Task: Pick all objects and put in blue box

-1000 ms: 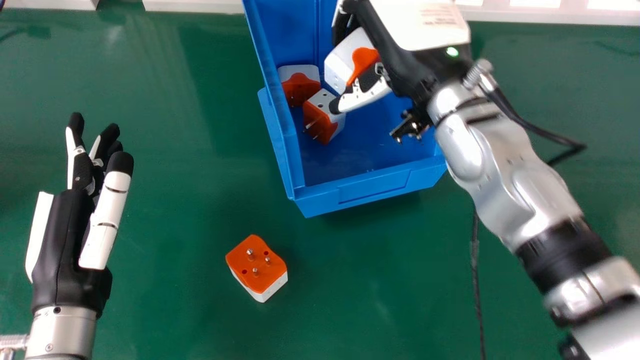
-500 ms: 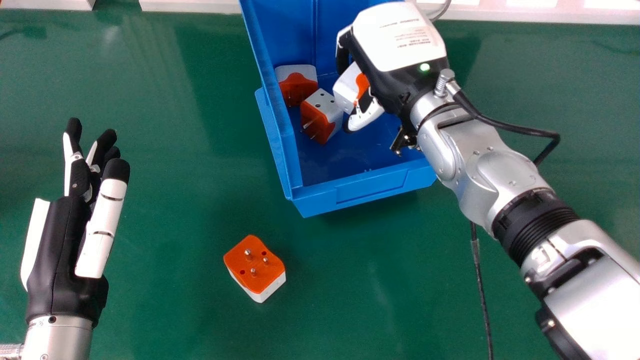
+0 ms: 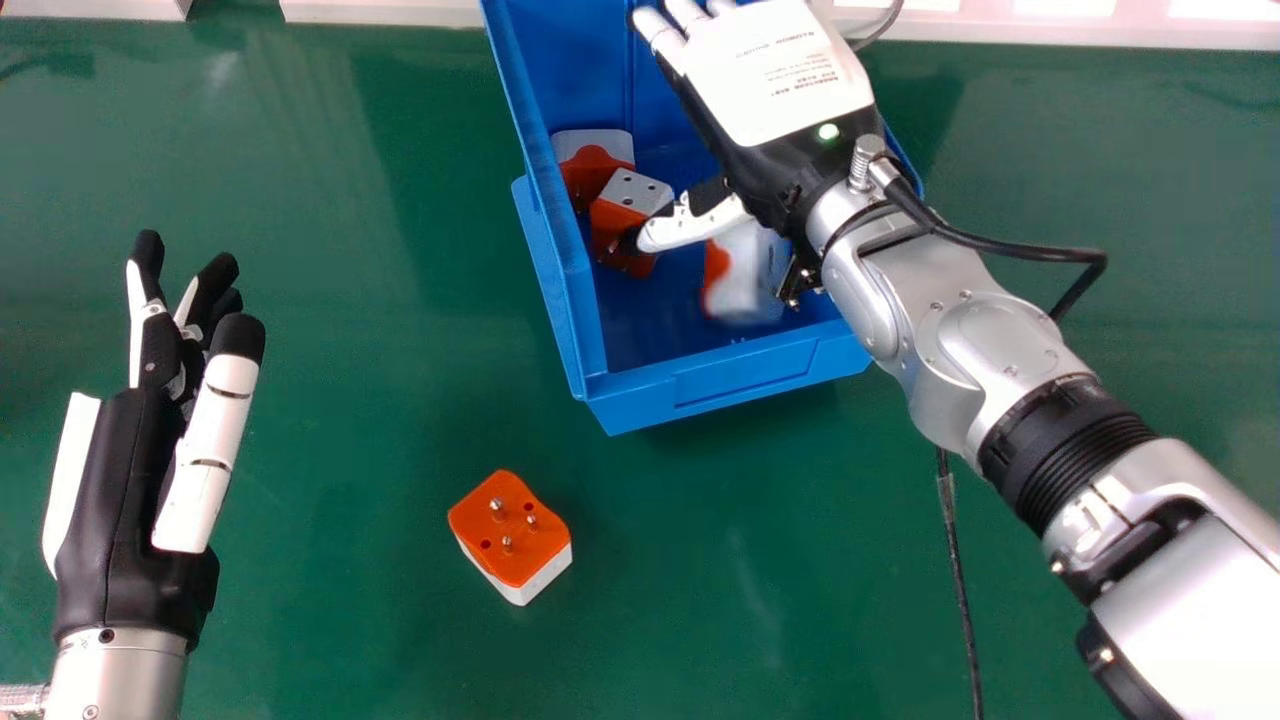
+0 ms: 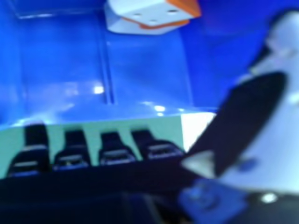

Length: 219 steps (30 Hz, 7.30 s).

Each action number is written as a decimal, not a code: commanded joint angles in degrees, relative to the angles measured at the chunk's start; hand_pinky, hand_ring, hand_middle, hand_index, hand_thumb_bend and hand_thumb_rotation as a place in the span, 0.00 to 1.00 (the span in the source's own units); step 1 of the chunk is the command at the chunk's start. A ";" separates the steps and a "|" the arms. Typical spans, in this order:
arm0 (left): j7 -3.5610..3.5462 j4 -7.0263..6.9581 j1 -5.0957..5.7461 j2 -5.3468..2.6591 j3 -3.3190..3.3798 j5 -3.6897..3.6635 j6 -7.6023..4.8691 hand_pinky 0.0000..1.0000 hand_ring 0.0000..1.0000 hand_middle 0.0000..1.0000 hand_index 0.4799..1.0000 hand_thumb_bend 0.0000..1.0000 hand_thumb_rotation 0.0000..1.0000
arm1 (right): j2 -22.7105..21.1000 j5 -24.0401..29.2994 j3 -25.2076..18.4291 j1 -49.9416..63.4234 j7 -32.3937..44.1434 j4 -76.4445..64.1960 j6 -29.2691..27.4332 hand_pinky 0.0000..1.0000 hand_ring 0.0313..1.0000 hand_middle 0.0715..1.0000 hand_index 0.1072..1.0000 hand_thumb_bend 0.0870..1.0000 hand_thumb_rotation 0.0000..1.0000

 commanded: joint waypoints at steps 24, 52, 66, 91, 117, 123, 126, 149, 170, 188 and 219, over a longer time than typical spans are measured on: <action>0.97 -0.52 -1.90 0.15 -0.75 0.80 0.76 0.97 0.97 0.97 0.94 0.53 0.85 | -9.04 -3.97 -2.28 10.61 -4.26 -27.26 4.57 0.90 1.00 1.00 1.00 0.48 0.48; 0.91 -0.24 0.49 -0.61 -0.63 1.12 -1.94 0.97 0.98 0.98 0.92 0.59 0.84 | -19.24 0.87 -16.80 66.16 -18.00 -64.42 -25.68 0.89 0.97 0.99 0.94 0.34 0.60; 1.00 -0.06 2.51 0.02 -0.27 2.35 -3.24 0.96 0.97 0.98 0.94 0.54 0.88 | -17.87 -1.15 -13.49 67.12 -18.62 -56.91 -36.25 0.63 0.78 0.81 0.75 0.29 0.51; 0.77 1.06 0.56 -0.53 -0.49 0.96 -3.03 0.98 0.98 0.98 0.93 0.56 0.87 | -9.46 -5.64 -2.27 46.11 -2.87 -48.27 -35.64 0.68 0.85 0.88 0.83 0.32 0.53; 0.42 -0.52 1.34 0.07 -0.03 -0.02 -1.94 0.99 0.98 0.98 0.95 0.54 0.88 | -2.30 -10.41 5.83 33.18 -0.44 -29.54 -21.99 0.79 0.94 0.98 0.95 0.41 0.52; 0.79 -1.24 1.43 -0.18 -0.09 0.26 -1.68 0.96 0.97 0.97 0.93 0.55 0.86 | -1.60 -9.18 6.49 32.61 0.69 -26.82 -21.19 0.78 0.93 0.97 0.94 0.40 0.53; 0.70 -1.53 1.45 -0.26 -0.15 -0.01 -1.54 0.97 0.97 0.97 0.92 0.54 0.86 | -1.23 -9.13 6.81 32.40 1.24 -25.86 -20.83 0.77 0.92 0.97 0.93 0.40 0.51; 0.94 -3.84 2.18 -1.56 -1.43 0.12 -1.57 0.97 0.97 0.98 0.92 0.55 0.87 | 3.95 -7.06 11.00 24.69 3.37 -13.89 -17.76 0.75 0.89 0.93 0.89 0.40 0.49; 0.83 -4.70 1.67 -1.54 -1.69 0.01 -0.67 0.96 0.97 0.97 0.93 0.53 0.87 | 6.82 5.76 7.34 23.77 5.88 -6.59 -19.55 0.20 0.26 0.41 0.44 0.46 0.01; 0.98 -5.81 1.89 -1.39 -1.75 0.40 0.48 0.94 0.96 0.96 0.92 0.54 0.85 | 6.68 10.60 4.21 30.49 8.61 -15.70 -14.88 0.17 0.23 0.30 0.41 0.43 0.15; 1.03 -3.29 -0.30 -0.72 -1.00 0.54 1.43 0.98 0.98 0.98 0.94 0.54 0.85 | -8.86 19.23 -22.39 55.28 15.89 -74.98 -16.47 0.08 0.09 0.11 0.41 0.43 0.16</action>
